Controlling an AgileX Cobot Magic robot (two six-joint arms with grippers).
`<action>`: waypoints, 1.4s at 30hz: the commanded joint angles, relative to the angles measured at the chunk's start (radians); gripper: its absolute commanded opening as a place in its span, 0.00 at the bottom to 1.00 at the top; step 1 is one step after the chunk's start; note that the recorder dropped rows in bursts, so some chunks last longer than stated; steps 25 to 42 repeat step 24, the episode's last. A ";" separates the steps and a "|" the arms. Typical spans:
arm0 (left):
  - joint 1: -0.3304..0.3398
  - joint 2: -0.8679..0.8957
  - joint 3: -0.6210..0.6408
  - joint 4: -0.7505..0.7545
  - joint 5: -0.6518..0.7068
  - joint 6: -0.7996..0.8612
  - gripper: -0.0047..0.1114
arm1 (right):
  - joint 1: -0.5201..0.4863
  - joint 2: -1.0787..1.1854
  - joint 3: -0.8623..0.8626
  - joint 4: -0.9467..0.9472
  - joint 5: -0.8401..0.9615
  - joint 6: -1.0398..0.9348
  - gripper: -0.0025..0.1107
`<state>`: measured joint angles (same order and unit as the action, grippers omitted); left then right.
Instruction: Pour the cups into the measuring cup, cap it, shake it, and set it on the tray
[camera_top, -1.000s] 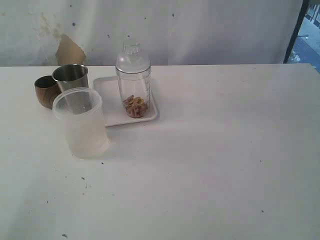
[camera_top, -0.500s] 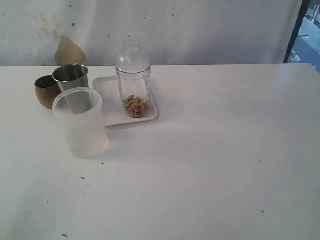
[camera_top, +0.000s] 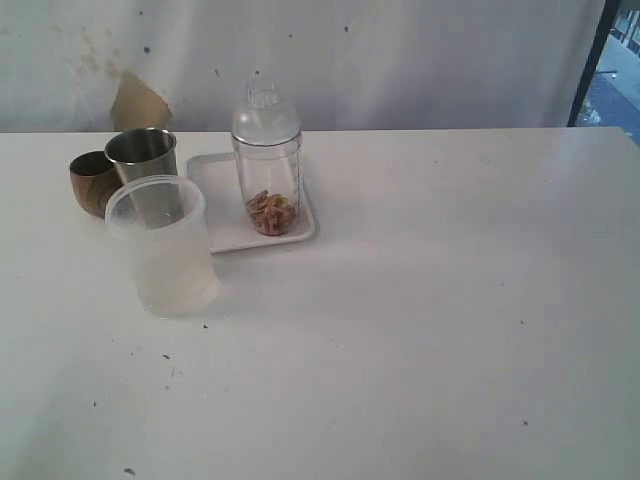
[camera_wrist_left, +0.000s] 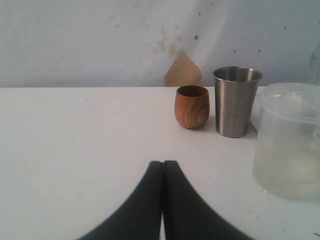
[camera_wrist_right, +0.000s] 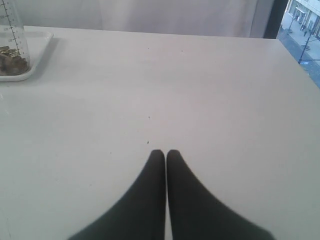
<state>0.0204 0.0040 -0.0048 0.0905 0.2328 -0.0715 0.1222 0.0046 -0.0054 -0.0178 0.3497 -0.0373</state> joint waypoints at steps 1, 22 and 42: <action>-0.004 -0.004 0.005 -0.005 0.000 0.002 0.04 | -0.005 -0.005 0.005 0.000 0.000 0.003 0.03; -0.004 -0.004 0.005 -0.005 0.000 0.002 0.04 | -0.005 -0.005 0.005 0.000 0.000 -0.009 0.03; -0.004 -0.004 0.005 -0.005 0.000 0.002 0.04 | -0.005 -0.005 0.005 0.000 0.000 -0.009 0.03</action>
